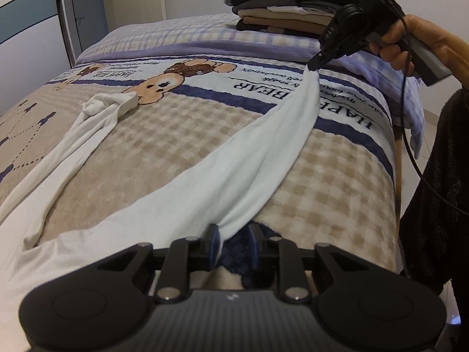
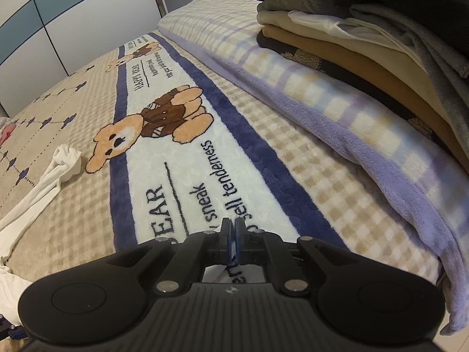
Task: Fold clothes
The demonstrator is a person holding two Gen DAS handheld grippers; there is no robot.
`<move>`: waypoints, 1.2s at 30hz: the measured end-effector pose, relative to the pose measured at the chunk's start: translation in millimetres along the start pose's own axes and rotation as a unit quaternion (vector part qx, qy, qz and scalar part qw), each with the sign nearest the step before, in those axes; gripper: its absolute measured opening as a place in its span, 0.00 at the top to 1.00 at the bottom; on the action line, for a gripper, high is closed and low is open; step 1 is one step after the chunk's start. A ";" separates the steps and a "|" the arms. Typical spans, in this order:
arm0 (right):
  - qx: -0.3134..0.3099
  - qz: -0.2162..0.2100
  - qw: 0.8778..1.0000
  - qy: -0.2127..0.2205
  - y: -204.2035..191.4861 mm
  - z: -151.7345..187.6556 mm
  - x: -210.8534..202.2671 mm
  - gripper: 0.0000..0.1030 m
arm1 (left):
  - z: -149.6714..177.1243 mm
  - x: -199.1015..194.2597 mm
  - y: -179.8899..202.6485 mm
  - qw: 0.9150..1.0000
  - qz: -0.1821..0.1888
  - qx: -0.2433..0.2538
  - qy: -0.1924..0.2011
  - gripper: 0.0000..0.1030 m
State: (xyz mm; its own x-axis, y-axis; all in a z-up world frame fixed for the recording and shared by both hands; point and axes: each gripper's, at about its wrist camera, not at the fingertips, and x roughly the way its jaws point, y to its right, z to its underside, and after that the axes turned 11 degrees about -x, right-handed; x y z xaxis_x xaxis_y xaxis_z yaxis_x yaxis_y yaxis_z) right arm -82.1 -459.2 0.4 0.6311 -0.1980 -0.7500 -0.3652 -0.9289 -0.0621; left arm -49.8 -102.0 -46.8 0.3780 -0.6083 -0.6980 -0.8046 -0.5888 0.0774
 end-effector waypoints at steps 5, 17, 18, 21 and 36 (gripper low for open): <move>0.005 -0.002 1.000 -0.001 5.4 0.3 -1.8 0.97 | -4.4 1.1 5.1 1.000 -0.008 0.019 0.006 1.00; 0.002 -0.008 0.999 -0.034 24.3 13.4 -19.9 0.97 | -8.5 -35.5 -1.9 0.996 0.083 -0.008 0.023 1.00; -0.001 -0.007 0.999 -0.039 25.1 15.4 -20.5 0.97 | -7.9 -35.1 -2.4 0.996 0.091 -0.009 0.018 1.00; -0.014 -0.004 0.998 -0.057 25.3 23.0 -15.0 0.97 | -2.9 -26.2 0.3 0.994 0.105 0.000 -0.019 1.00; -0.062 -0.059 0.996 -0.006 20.6 11.5 -0.5 0.73 | 4.3 -12.0 7.6 0.995 0.092 0.016 -0.046 0.99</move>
State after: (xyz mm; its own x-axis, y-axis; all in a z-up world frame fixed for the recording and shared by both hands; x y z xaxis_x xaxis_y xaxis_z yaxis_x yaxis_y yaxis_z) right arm -97.9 -474.6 -8.1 0.6556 -0.0816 -0.7507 -0.2010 -0.9771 -0.0693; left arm -62.4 -96.8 -40.8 0.1810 -0.6516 -0.7367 -0.8705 -0.4548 0.1884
